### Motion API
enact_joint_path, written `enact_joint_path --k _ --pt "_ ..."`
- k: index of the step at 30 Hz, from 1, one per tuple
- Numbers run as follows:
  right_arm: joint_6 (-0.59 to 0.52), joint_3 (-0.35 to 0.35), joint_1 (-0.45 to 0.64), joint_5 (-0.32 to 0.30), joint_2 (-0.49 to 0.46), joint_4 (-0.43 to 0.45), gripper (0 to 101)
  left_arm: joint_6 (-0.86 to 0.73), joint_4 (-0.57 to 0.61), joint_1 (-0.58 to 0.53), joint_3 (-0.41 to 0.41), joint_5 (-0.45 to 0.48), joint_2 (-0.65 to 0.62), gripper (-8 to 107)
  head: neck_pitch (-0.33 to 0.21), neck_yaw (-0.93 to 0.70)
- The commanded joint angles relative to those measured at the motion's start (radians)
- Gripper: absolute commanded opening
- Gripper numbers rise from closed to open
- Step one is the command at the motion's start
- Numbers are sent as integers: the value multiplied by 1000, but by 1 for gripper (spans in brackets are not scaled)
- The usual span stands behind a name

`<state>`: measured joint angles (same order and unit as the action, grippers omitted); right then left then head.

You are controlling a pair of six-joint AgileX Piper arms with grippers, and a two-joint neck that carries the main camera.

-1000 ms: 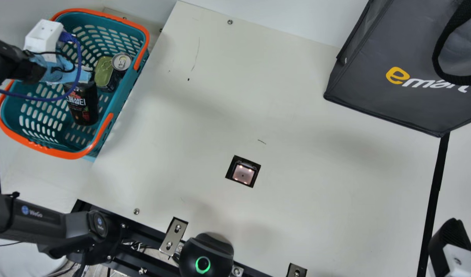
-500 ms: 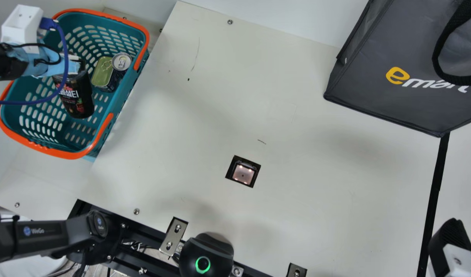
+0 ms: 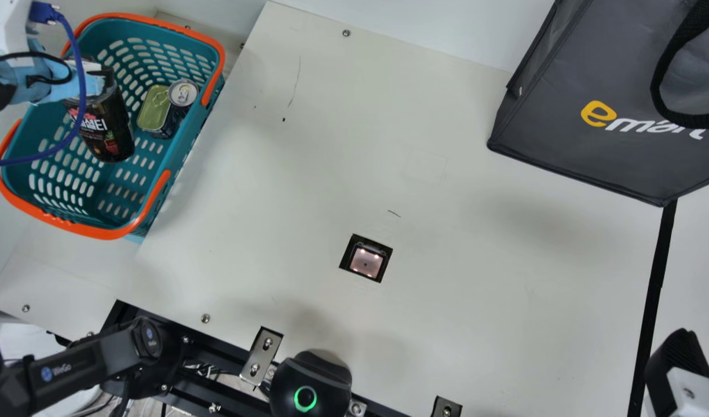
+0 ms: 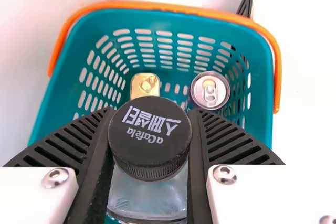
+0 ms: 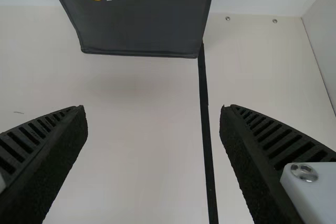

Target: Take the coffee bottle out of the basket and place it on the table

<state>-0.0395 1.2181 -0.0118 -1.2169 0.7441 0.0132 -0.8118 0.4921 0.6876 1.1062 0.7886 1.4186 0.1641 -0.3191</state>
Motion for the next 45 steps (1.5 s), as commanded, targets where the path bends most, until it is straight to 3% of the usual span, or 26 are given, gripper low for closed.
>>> enact_joint_path --k 1,22,45 --pt "0 0 0 0 0 0 91 10 1 -4 9 5 -16 10 -26 -2" --pt "0 0 0 0 0 0 91 255 -82 -183 117 65 -150 10 -26 -2" --pt "0 0 0 0 0 0 91 634 -315 -531 53 26 -277 10 -26 -2"
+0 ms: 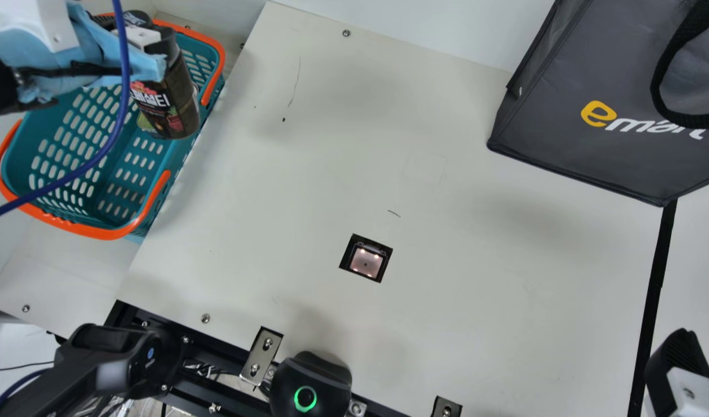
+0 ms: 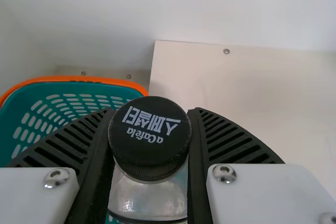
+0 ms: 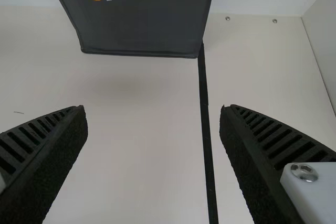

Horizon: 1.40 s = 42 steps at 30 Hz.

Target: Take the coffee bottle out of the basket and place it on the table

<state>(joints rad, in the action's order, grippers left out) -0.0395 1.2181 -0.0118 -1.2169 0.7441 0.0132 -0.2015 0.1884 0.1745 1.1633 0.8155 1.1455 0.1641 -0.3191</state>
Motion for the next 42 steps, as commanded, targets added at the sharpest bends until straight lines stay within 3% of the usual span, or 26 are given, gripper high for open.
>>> enact_joint_path --k 1,25,42 --pt "0 0 0 0 0 0 91 38 -22 -32 -11 -3 -10 10 -26 -2" --pt "0 0 0 0 0 0 91 334 -210 -287 -186 -57 -113 10 -26 -2" --pt "0 0 0 0 0 0 91 492 -298 -365 -325 -157 -112 10 -26 -2"
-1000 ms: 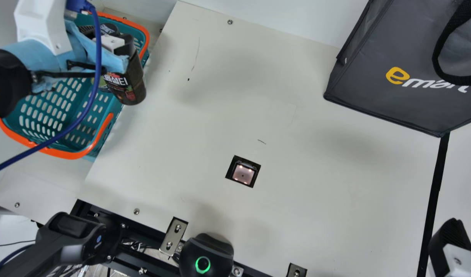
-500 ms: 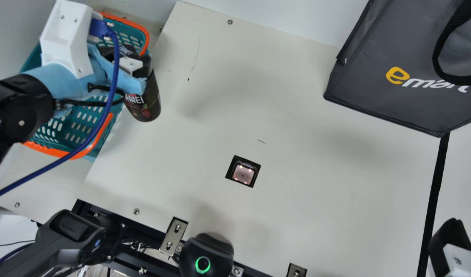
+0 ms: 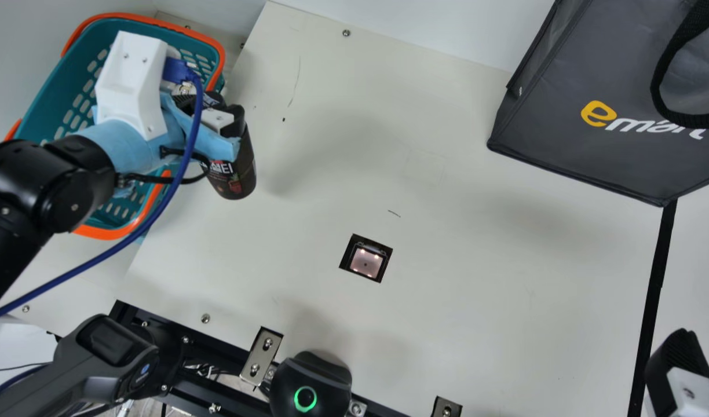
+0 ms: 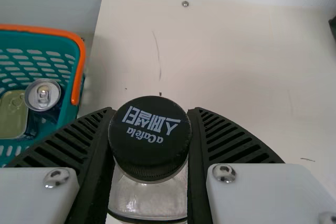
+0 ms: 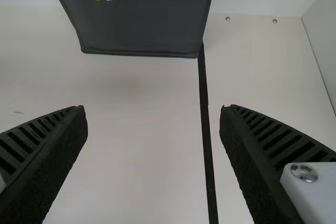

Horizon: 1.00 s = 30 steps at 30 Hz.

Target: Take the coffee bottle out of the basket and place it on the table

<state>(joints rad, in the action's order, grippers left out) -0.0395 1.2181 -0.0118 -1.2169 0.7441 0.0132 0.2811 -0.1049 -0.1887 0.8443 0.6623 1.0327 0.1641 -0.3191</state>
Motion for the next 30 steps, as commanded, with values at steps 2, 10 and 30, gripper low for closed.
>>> enact_joint_path --k 2,10,30 --pt "0 0 0 0 0 0 91 29 -19 -11 -22 -12 1 10 -26 -2" --pt "0 0 0 0 0 0 91 87 -62 -48 -85 -49 -5 10 -26 -2" --pt "0 0 0 0 0 0 91 138 -107 -52 -192 -152 12 10 -26 -2"
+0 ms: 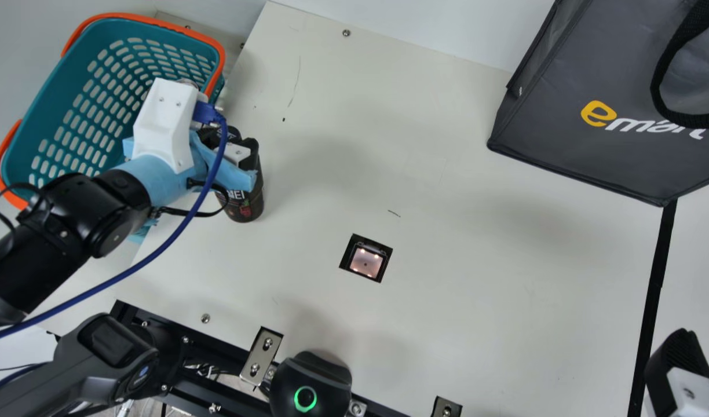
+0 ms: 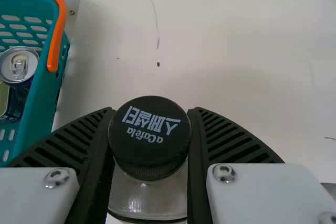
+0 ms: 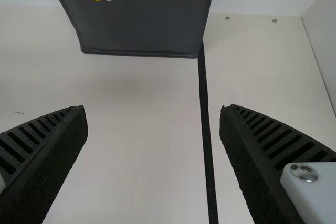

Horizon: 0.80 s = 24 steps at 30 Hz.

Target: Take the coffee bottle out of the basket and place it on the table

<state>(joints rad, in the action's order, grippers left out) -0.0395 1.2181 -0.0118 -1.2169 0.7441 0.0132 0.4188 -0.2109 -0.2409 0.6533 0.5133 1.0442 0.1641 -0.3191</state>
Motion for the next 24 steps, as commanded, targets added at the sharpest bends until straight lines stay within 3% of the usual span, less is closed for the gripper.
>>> enact_joint_path --k 1,13,24 --pt "0 0 0 0 0 0 91 1 -2 1 -2 -6 2 10 -26 -2" --pt "0 0 0 0 0 0 91 13 -1 -8 3 -21 -2 10 -26 -2" --pt "0 0 0 0 0 0 91 2 2 -20 2 -18 -17 47 -26 -2"
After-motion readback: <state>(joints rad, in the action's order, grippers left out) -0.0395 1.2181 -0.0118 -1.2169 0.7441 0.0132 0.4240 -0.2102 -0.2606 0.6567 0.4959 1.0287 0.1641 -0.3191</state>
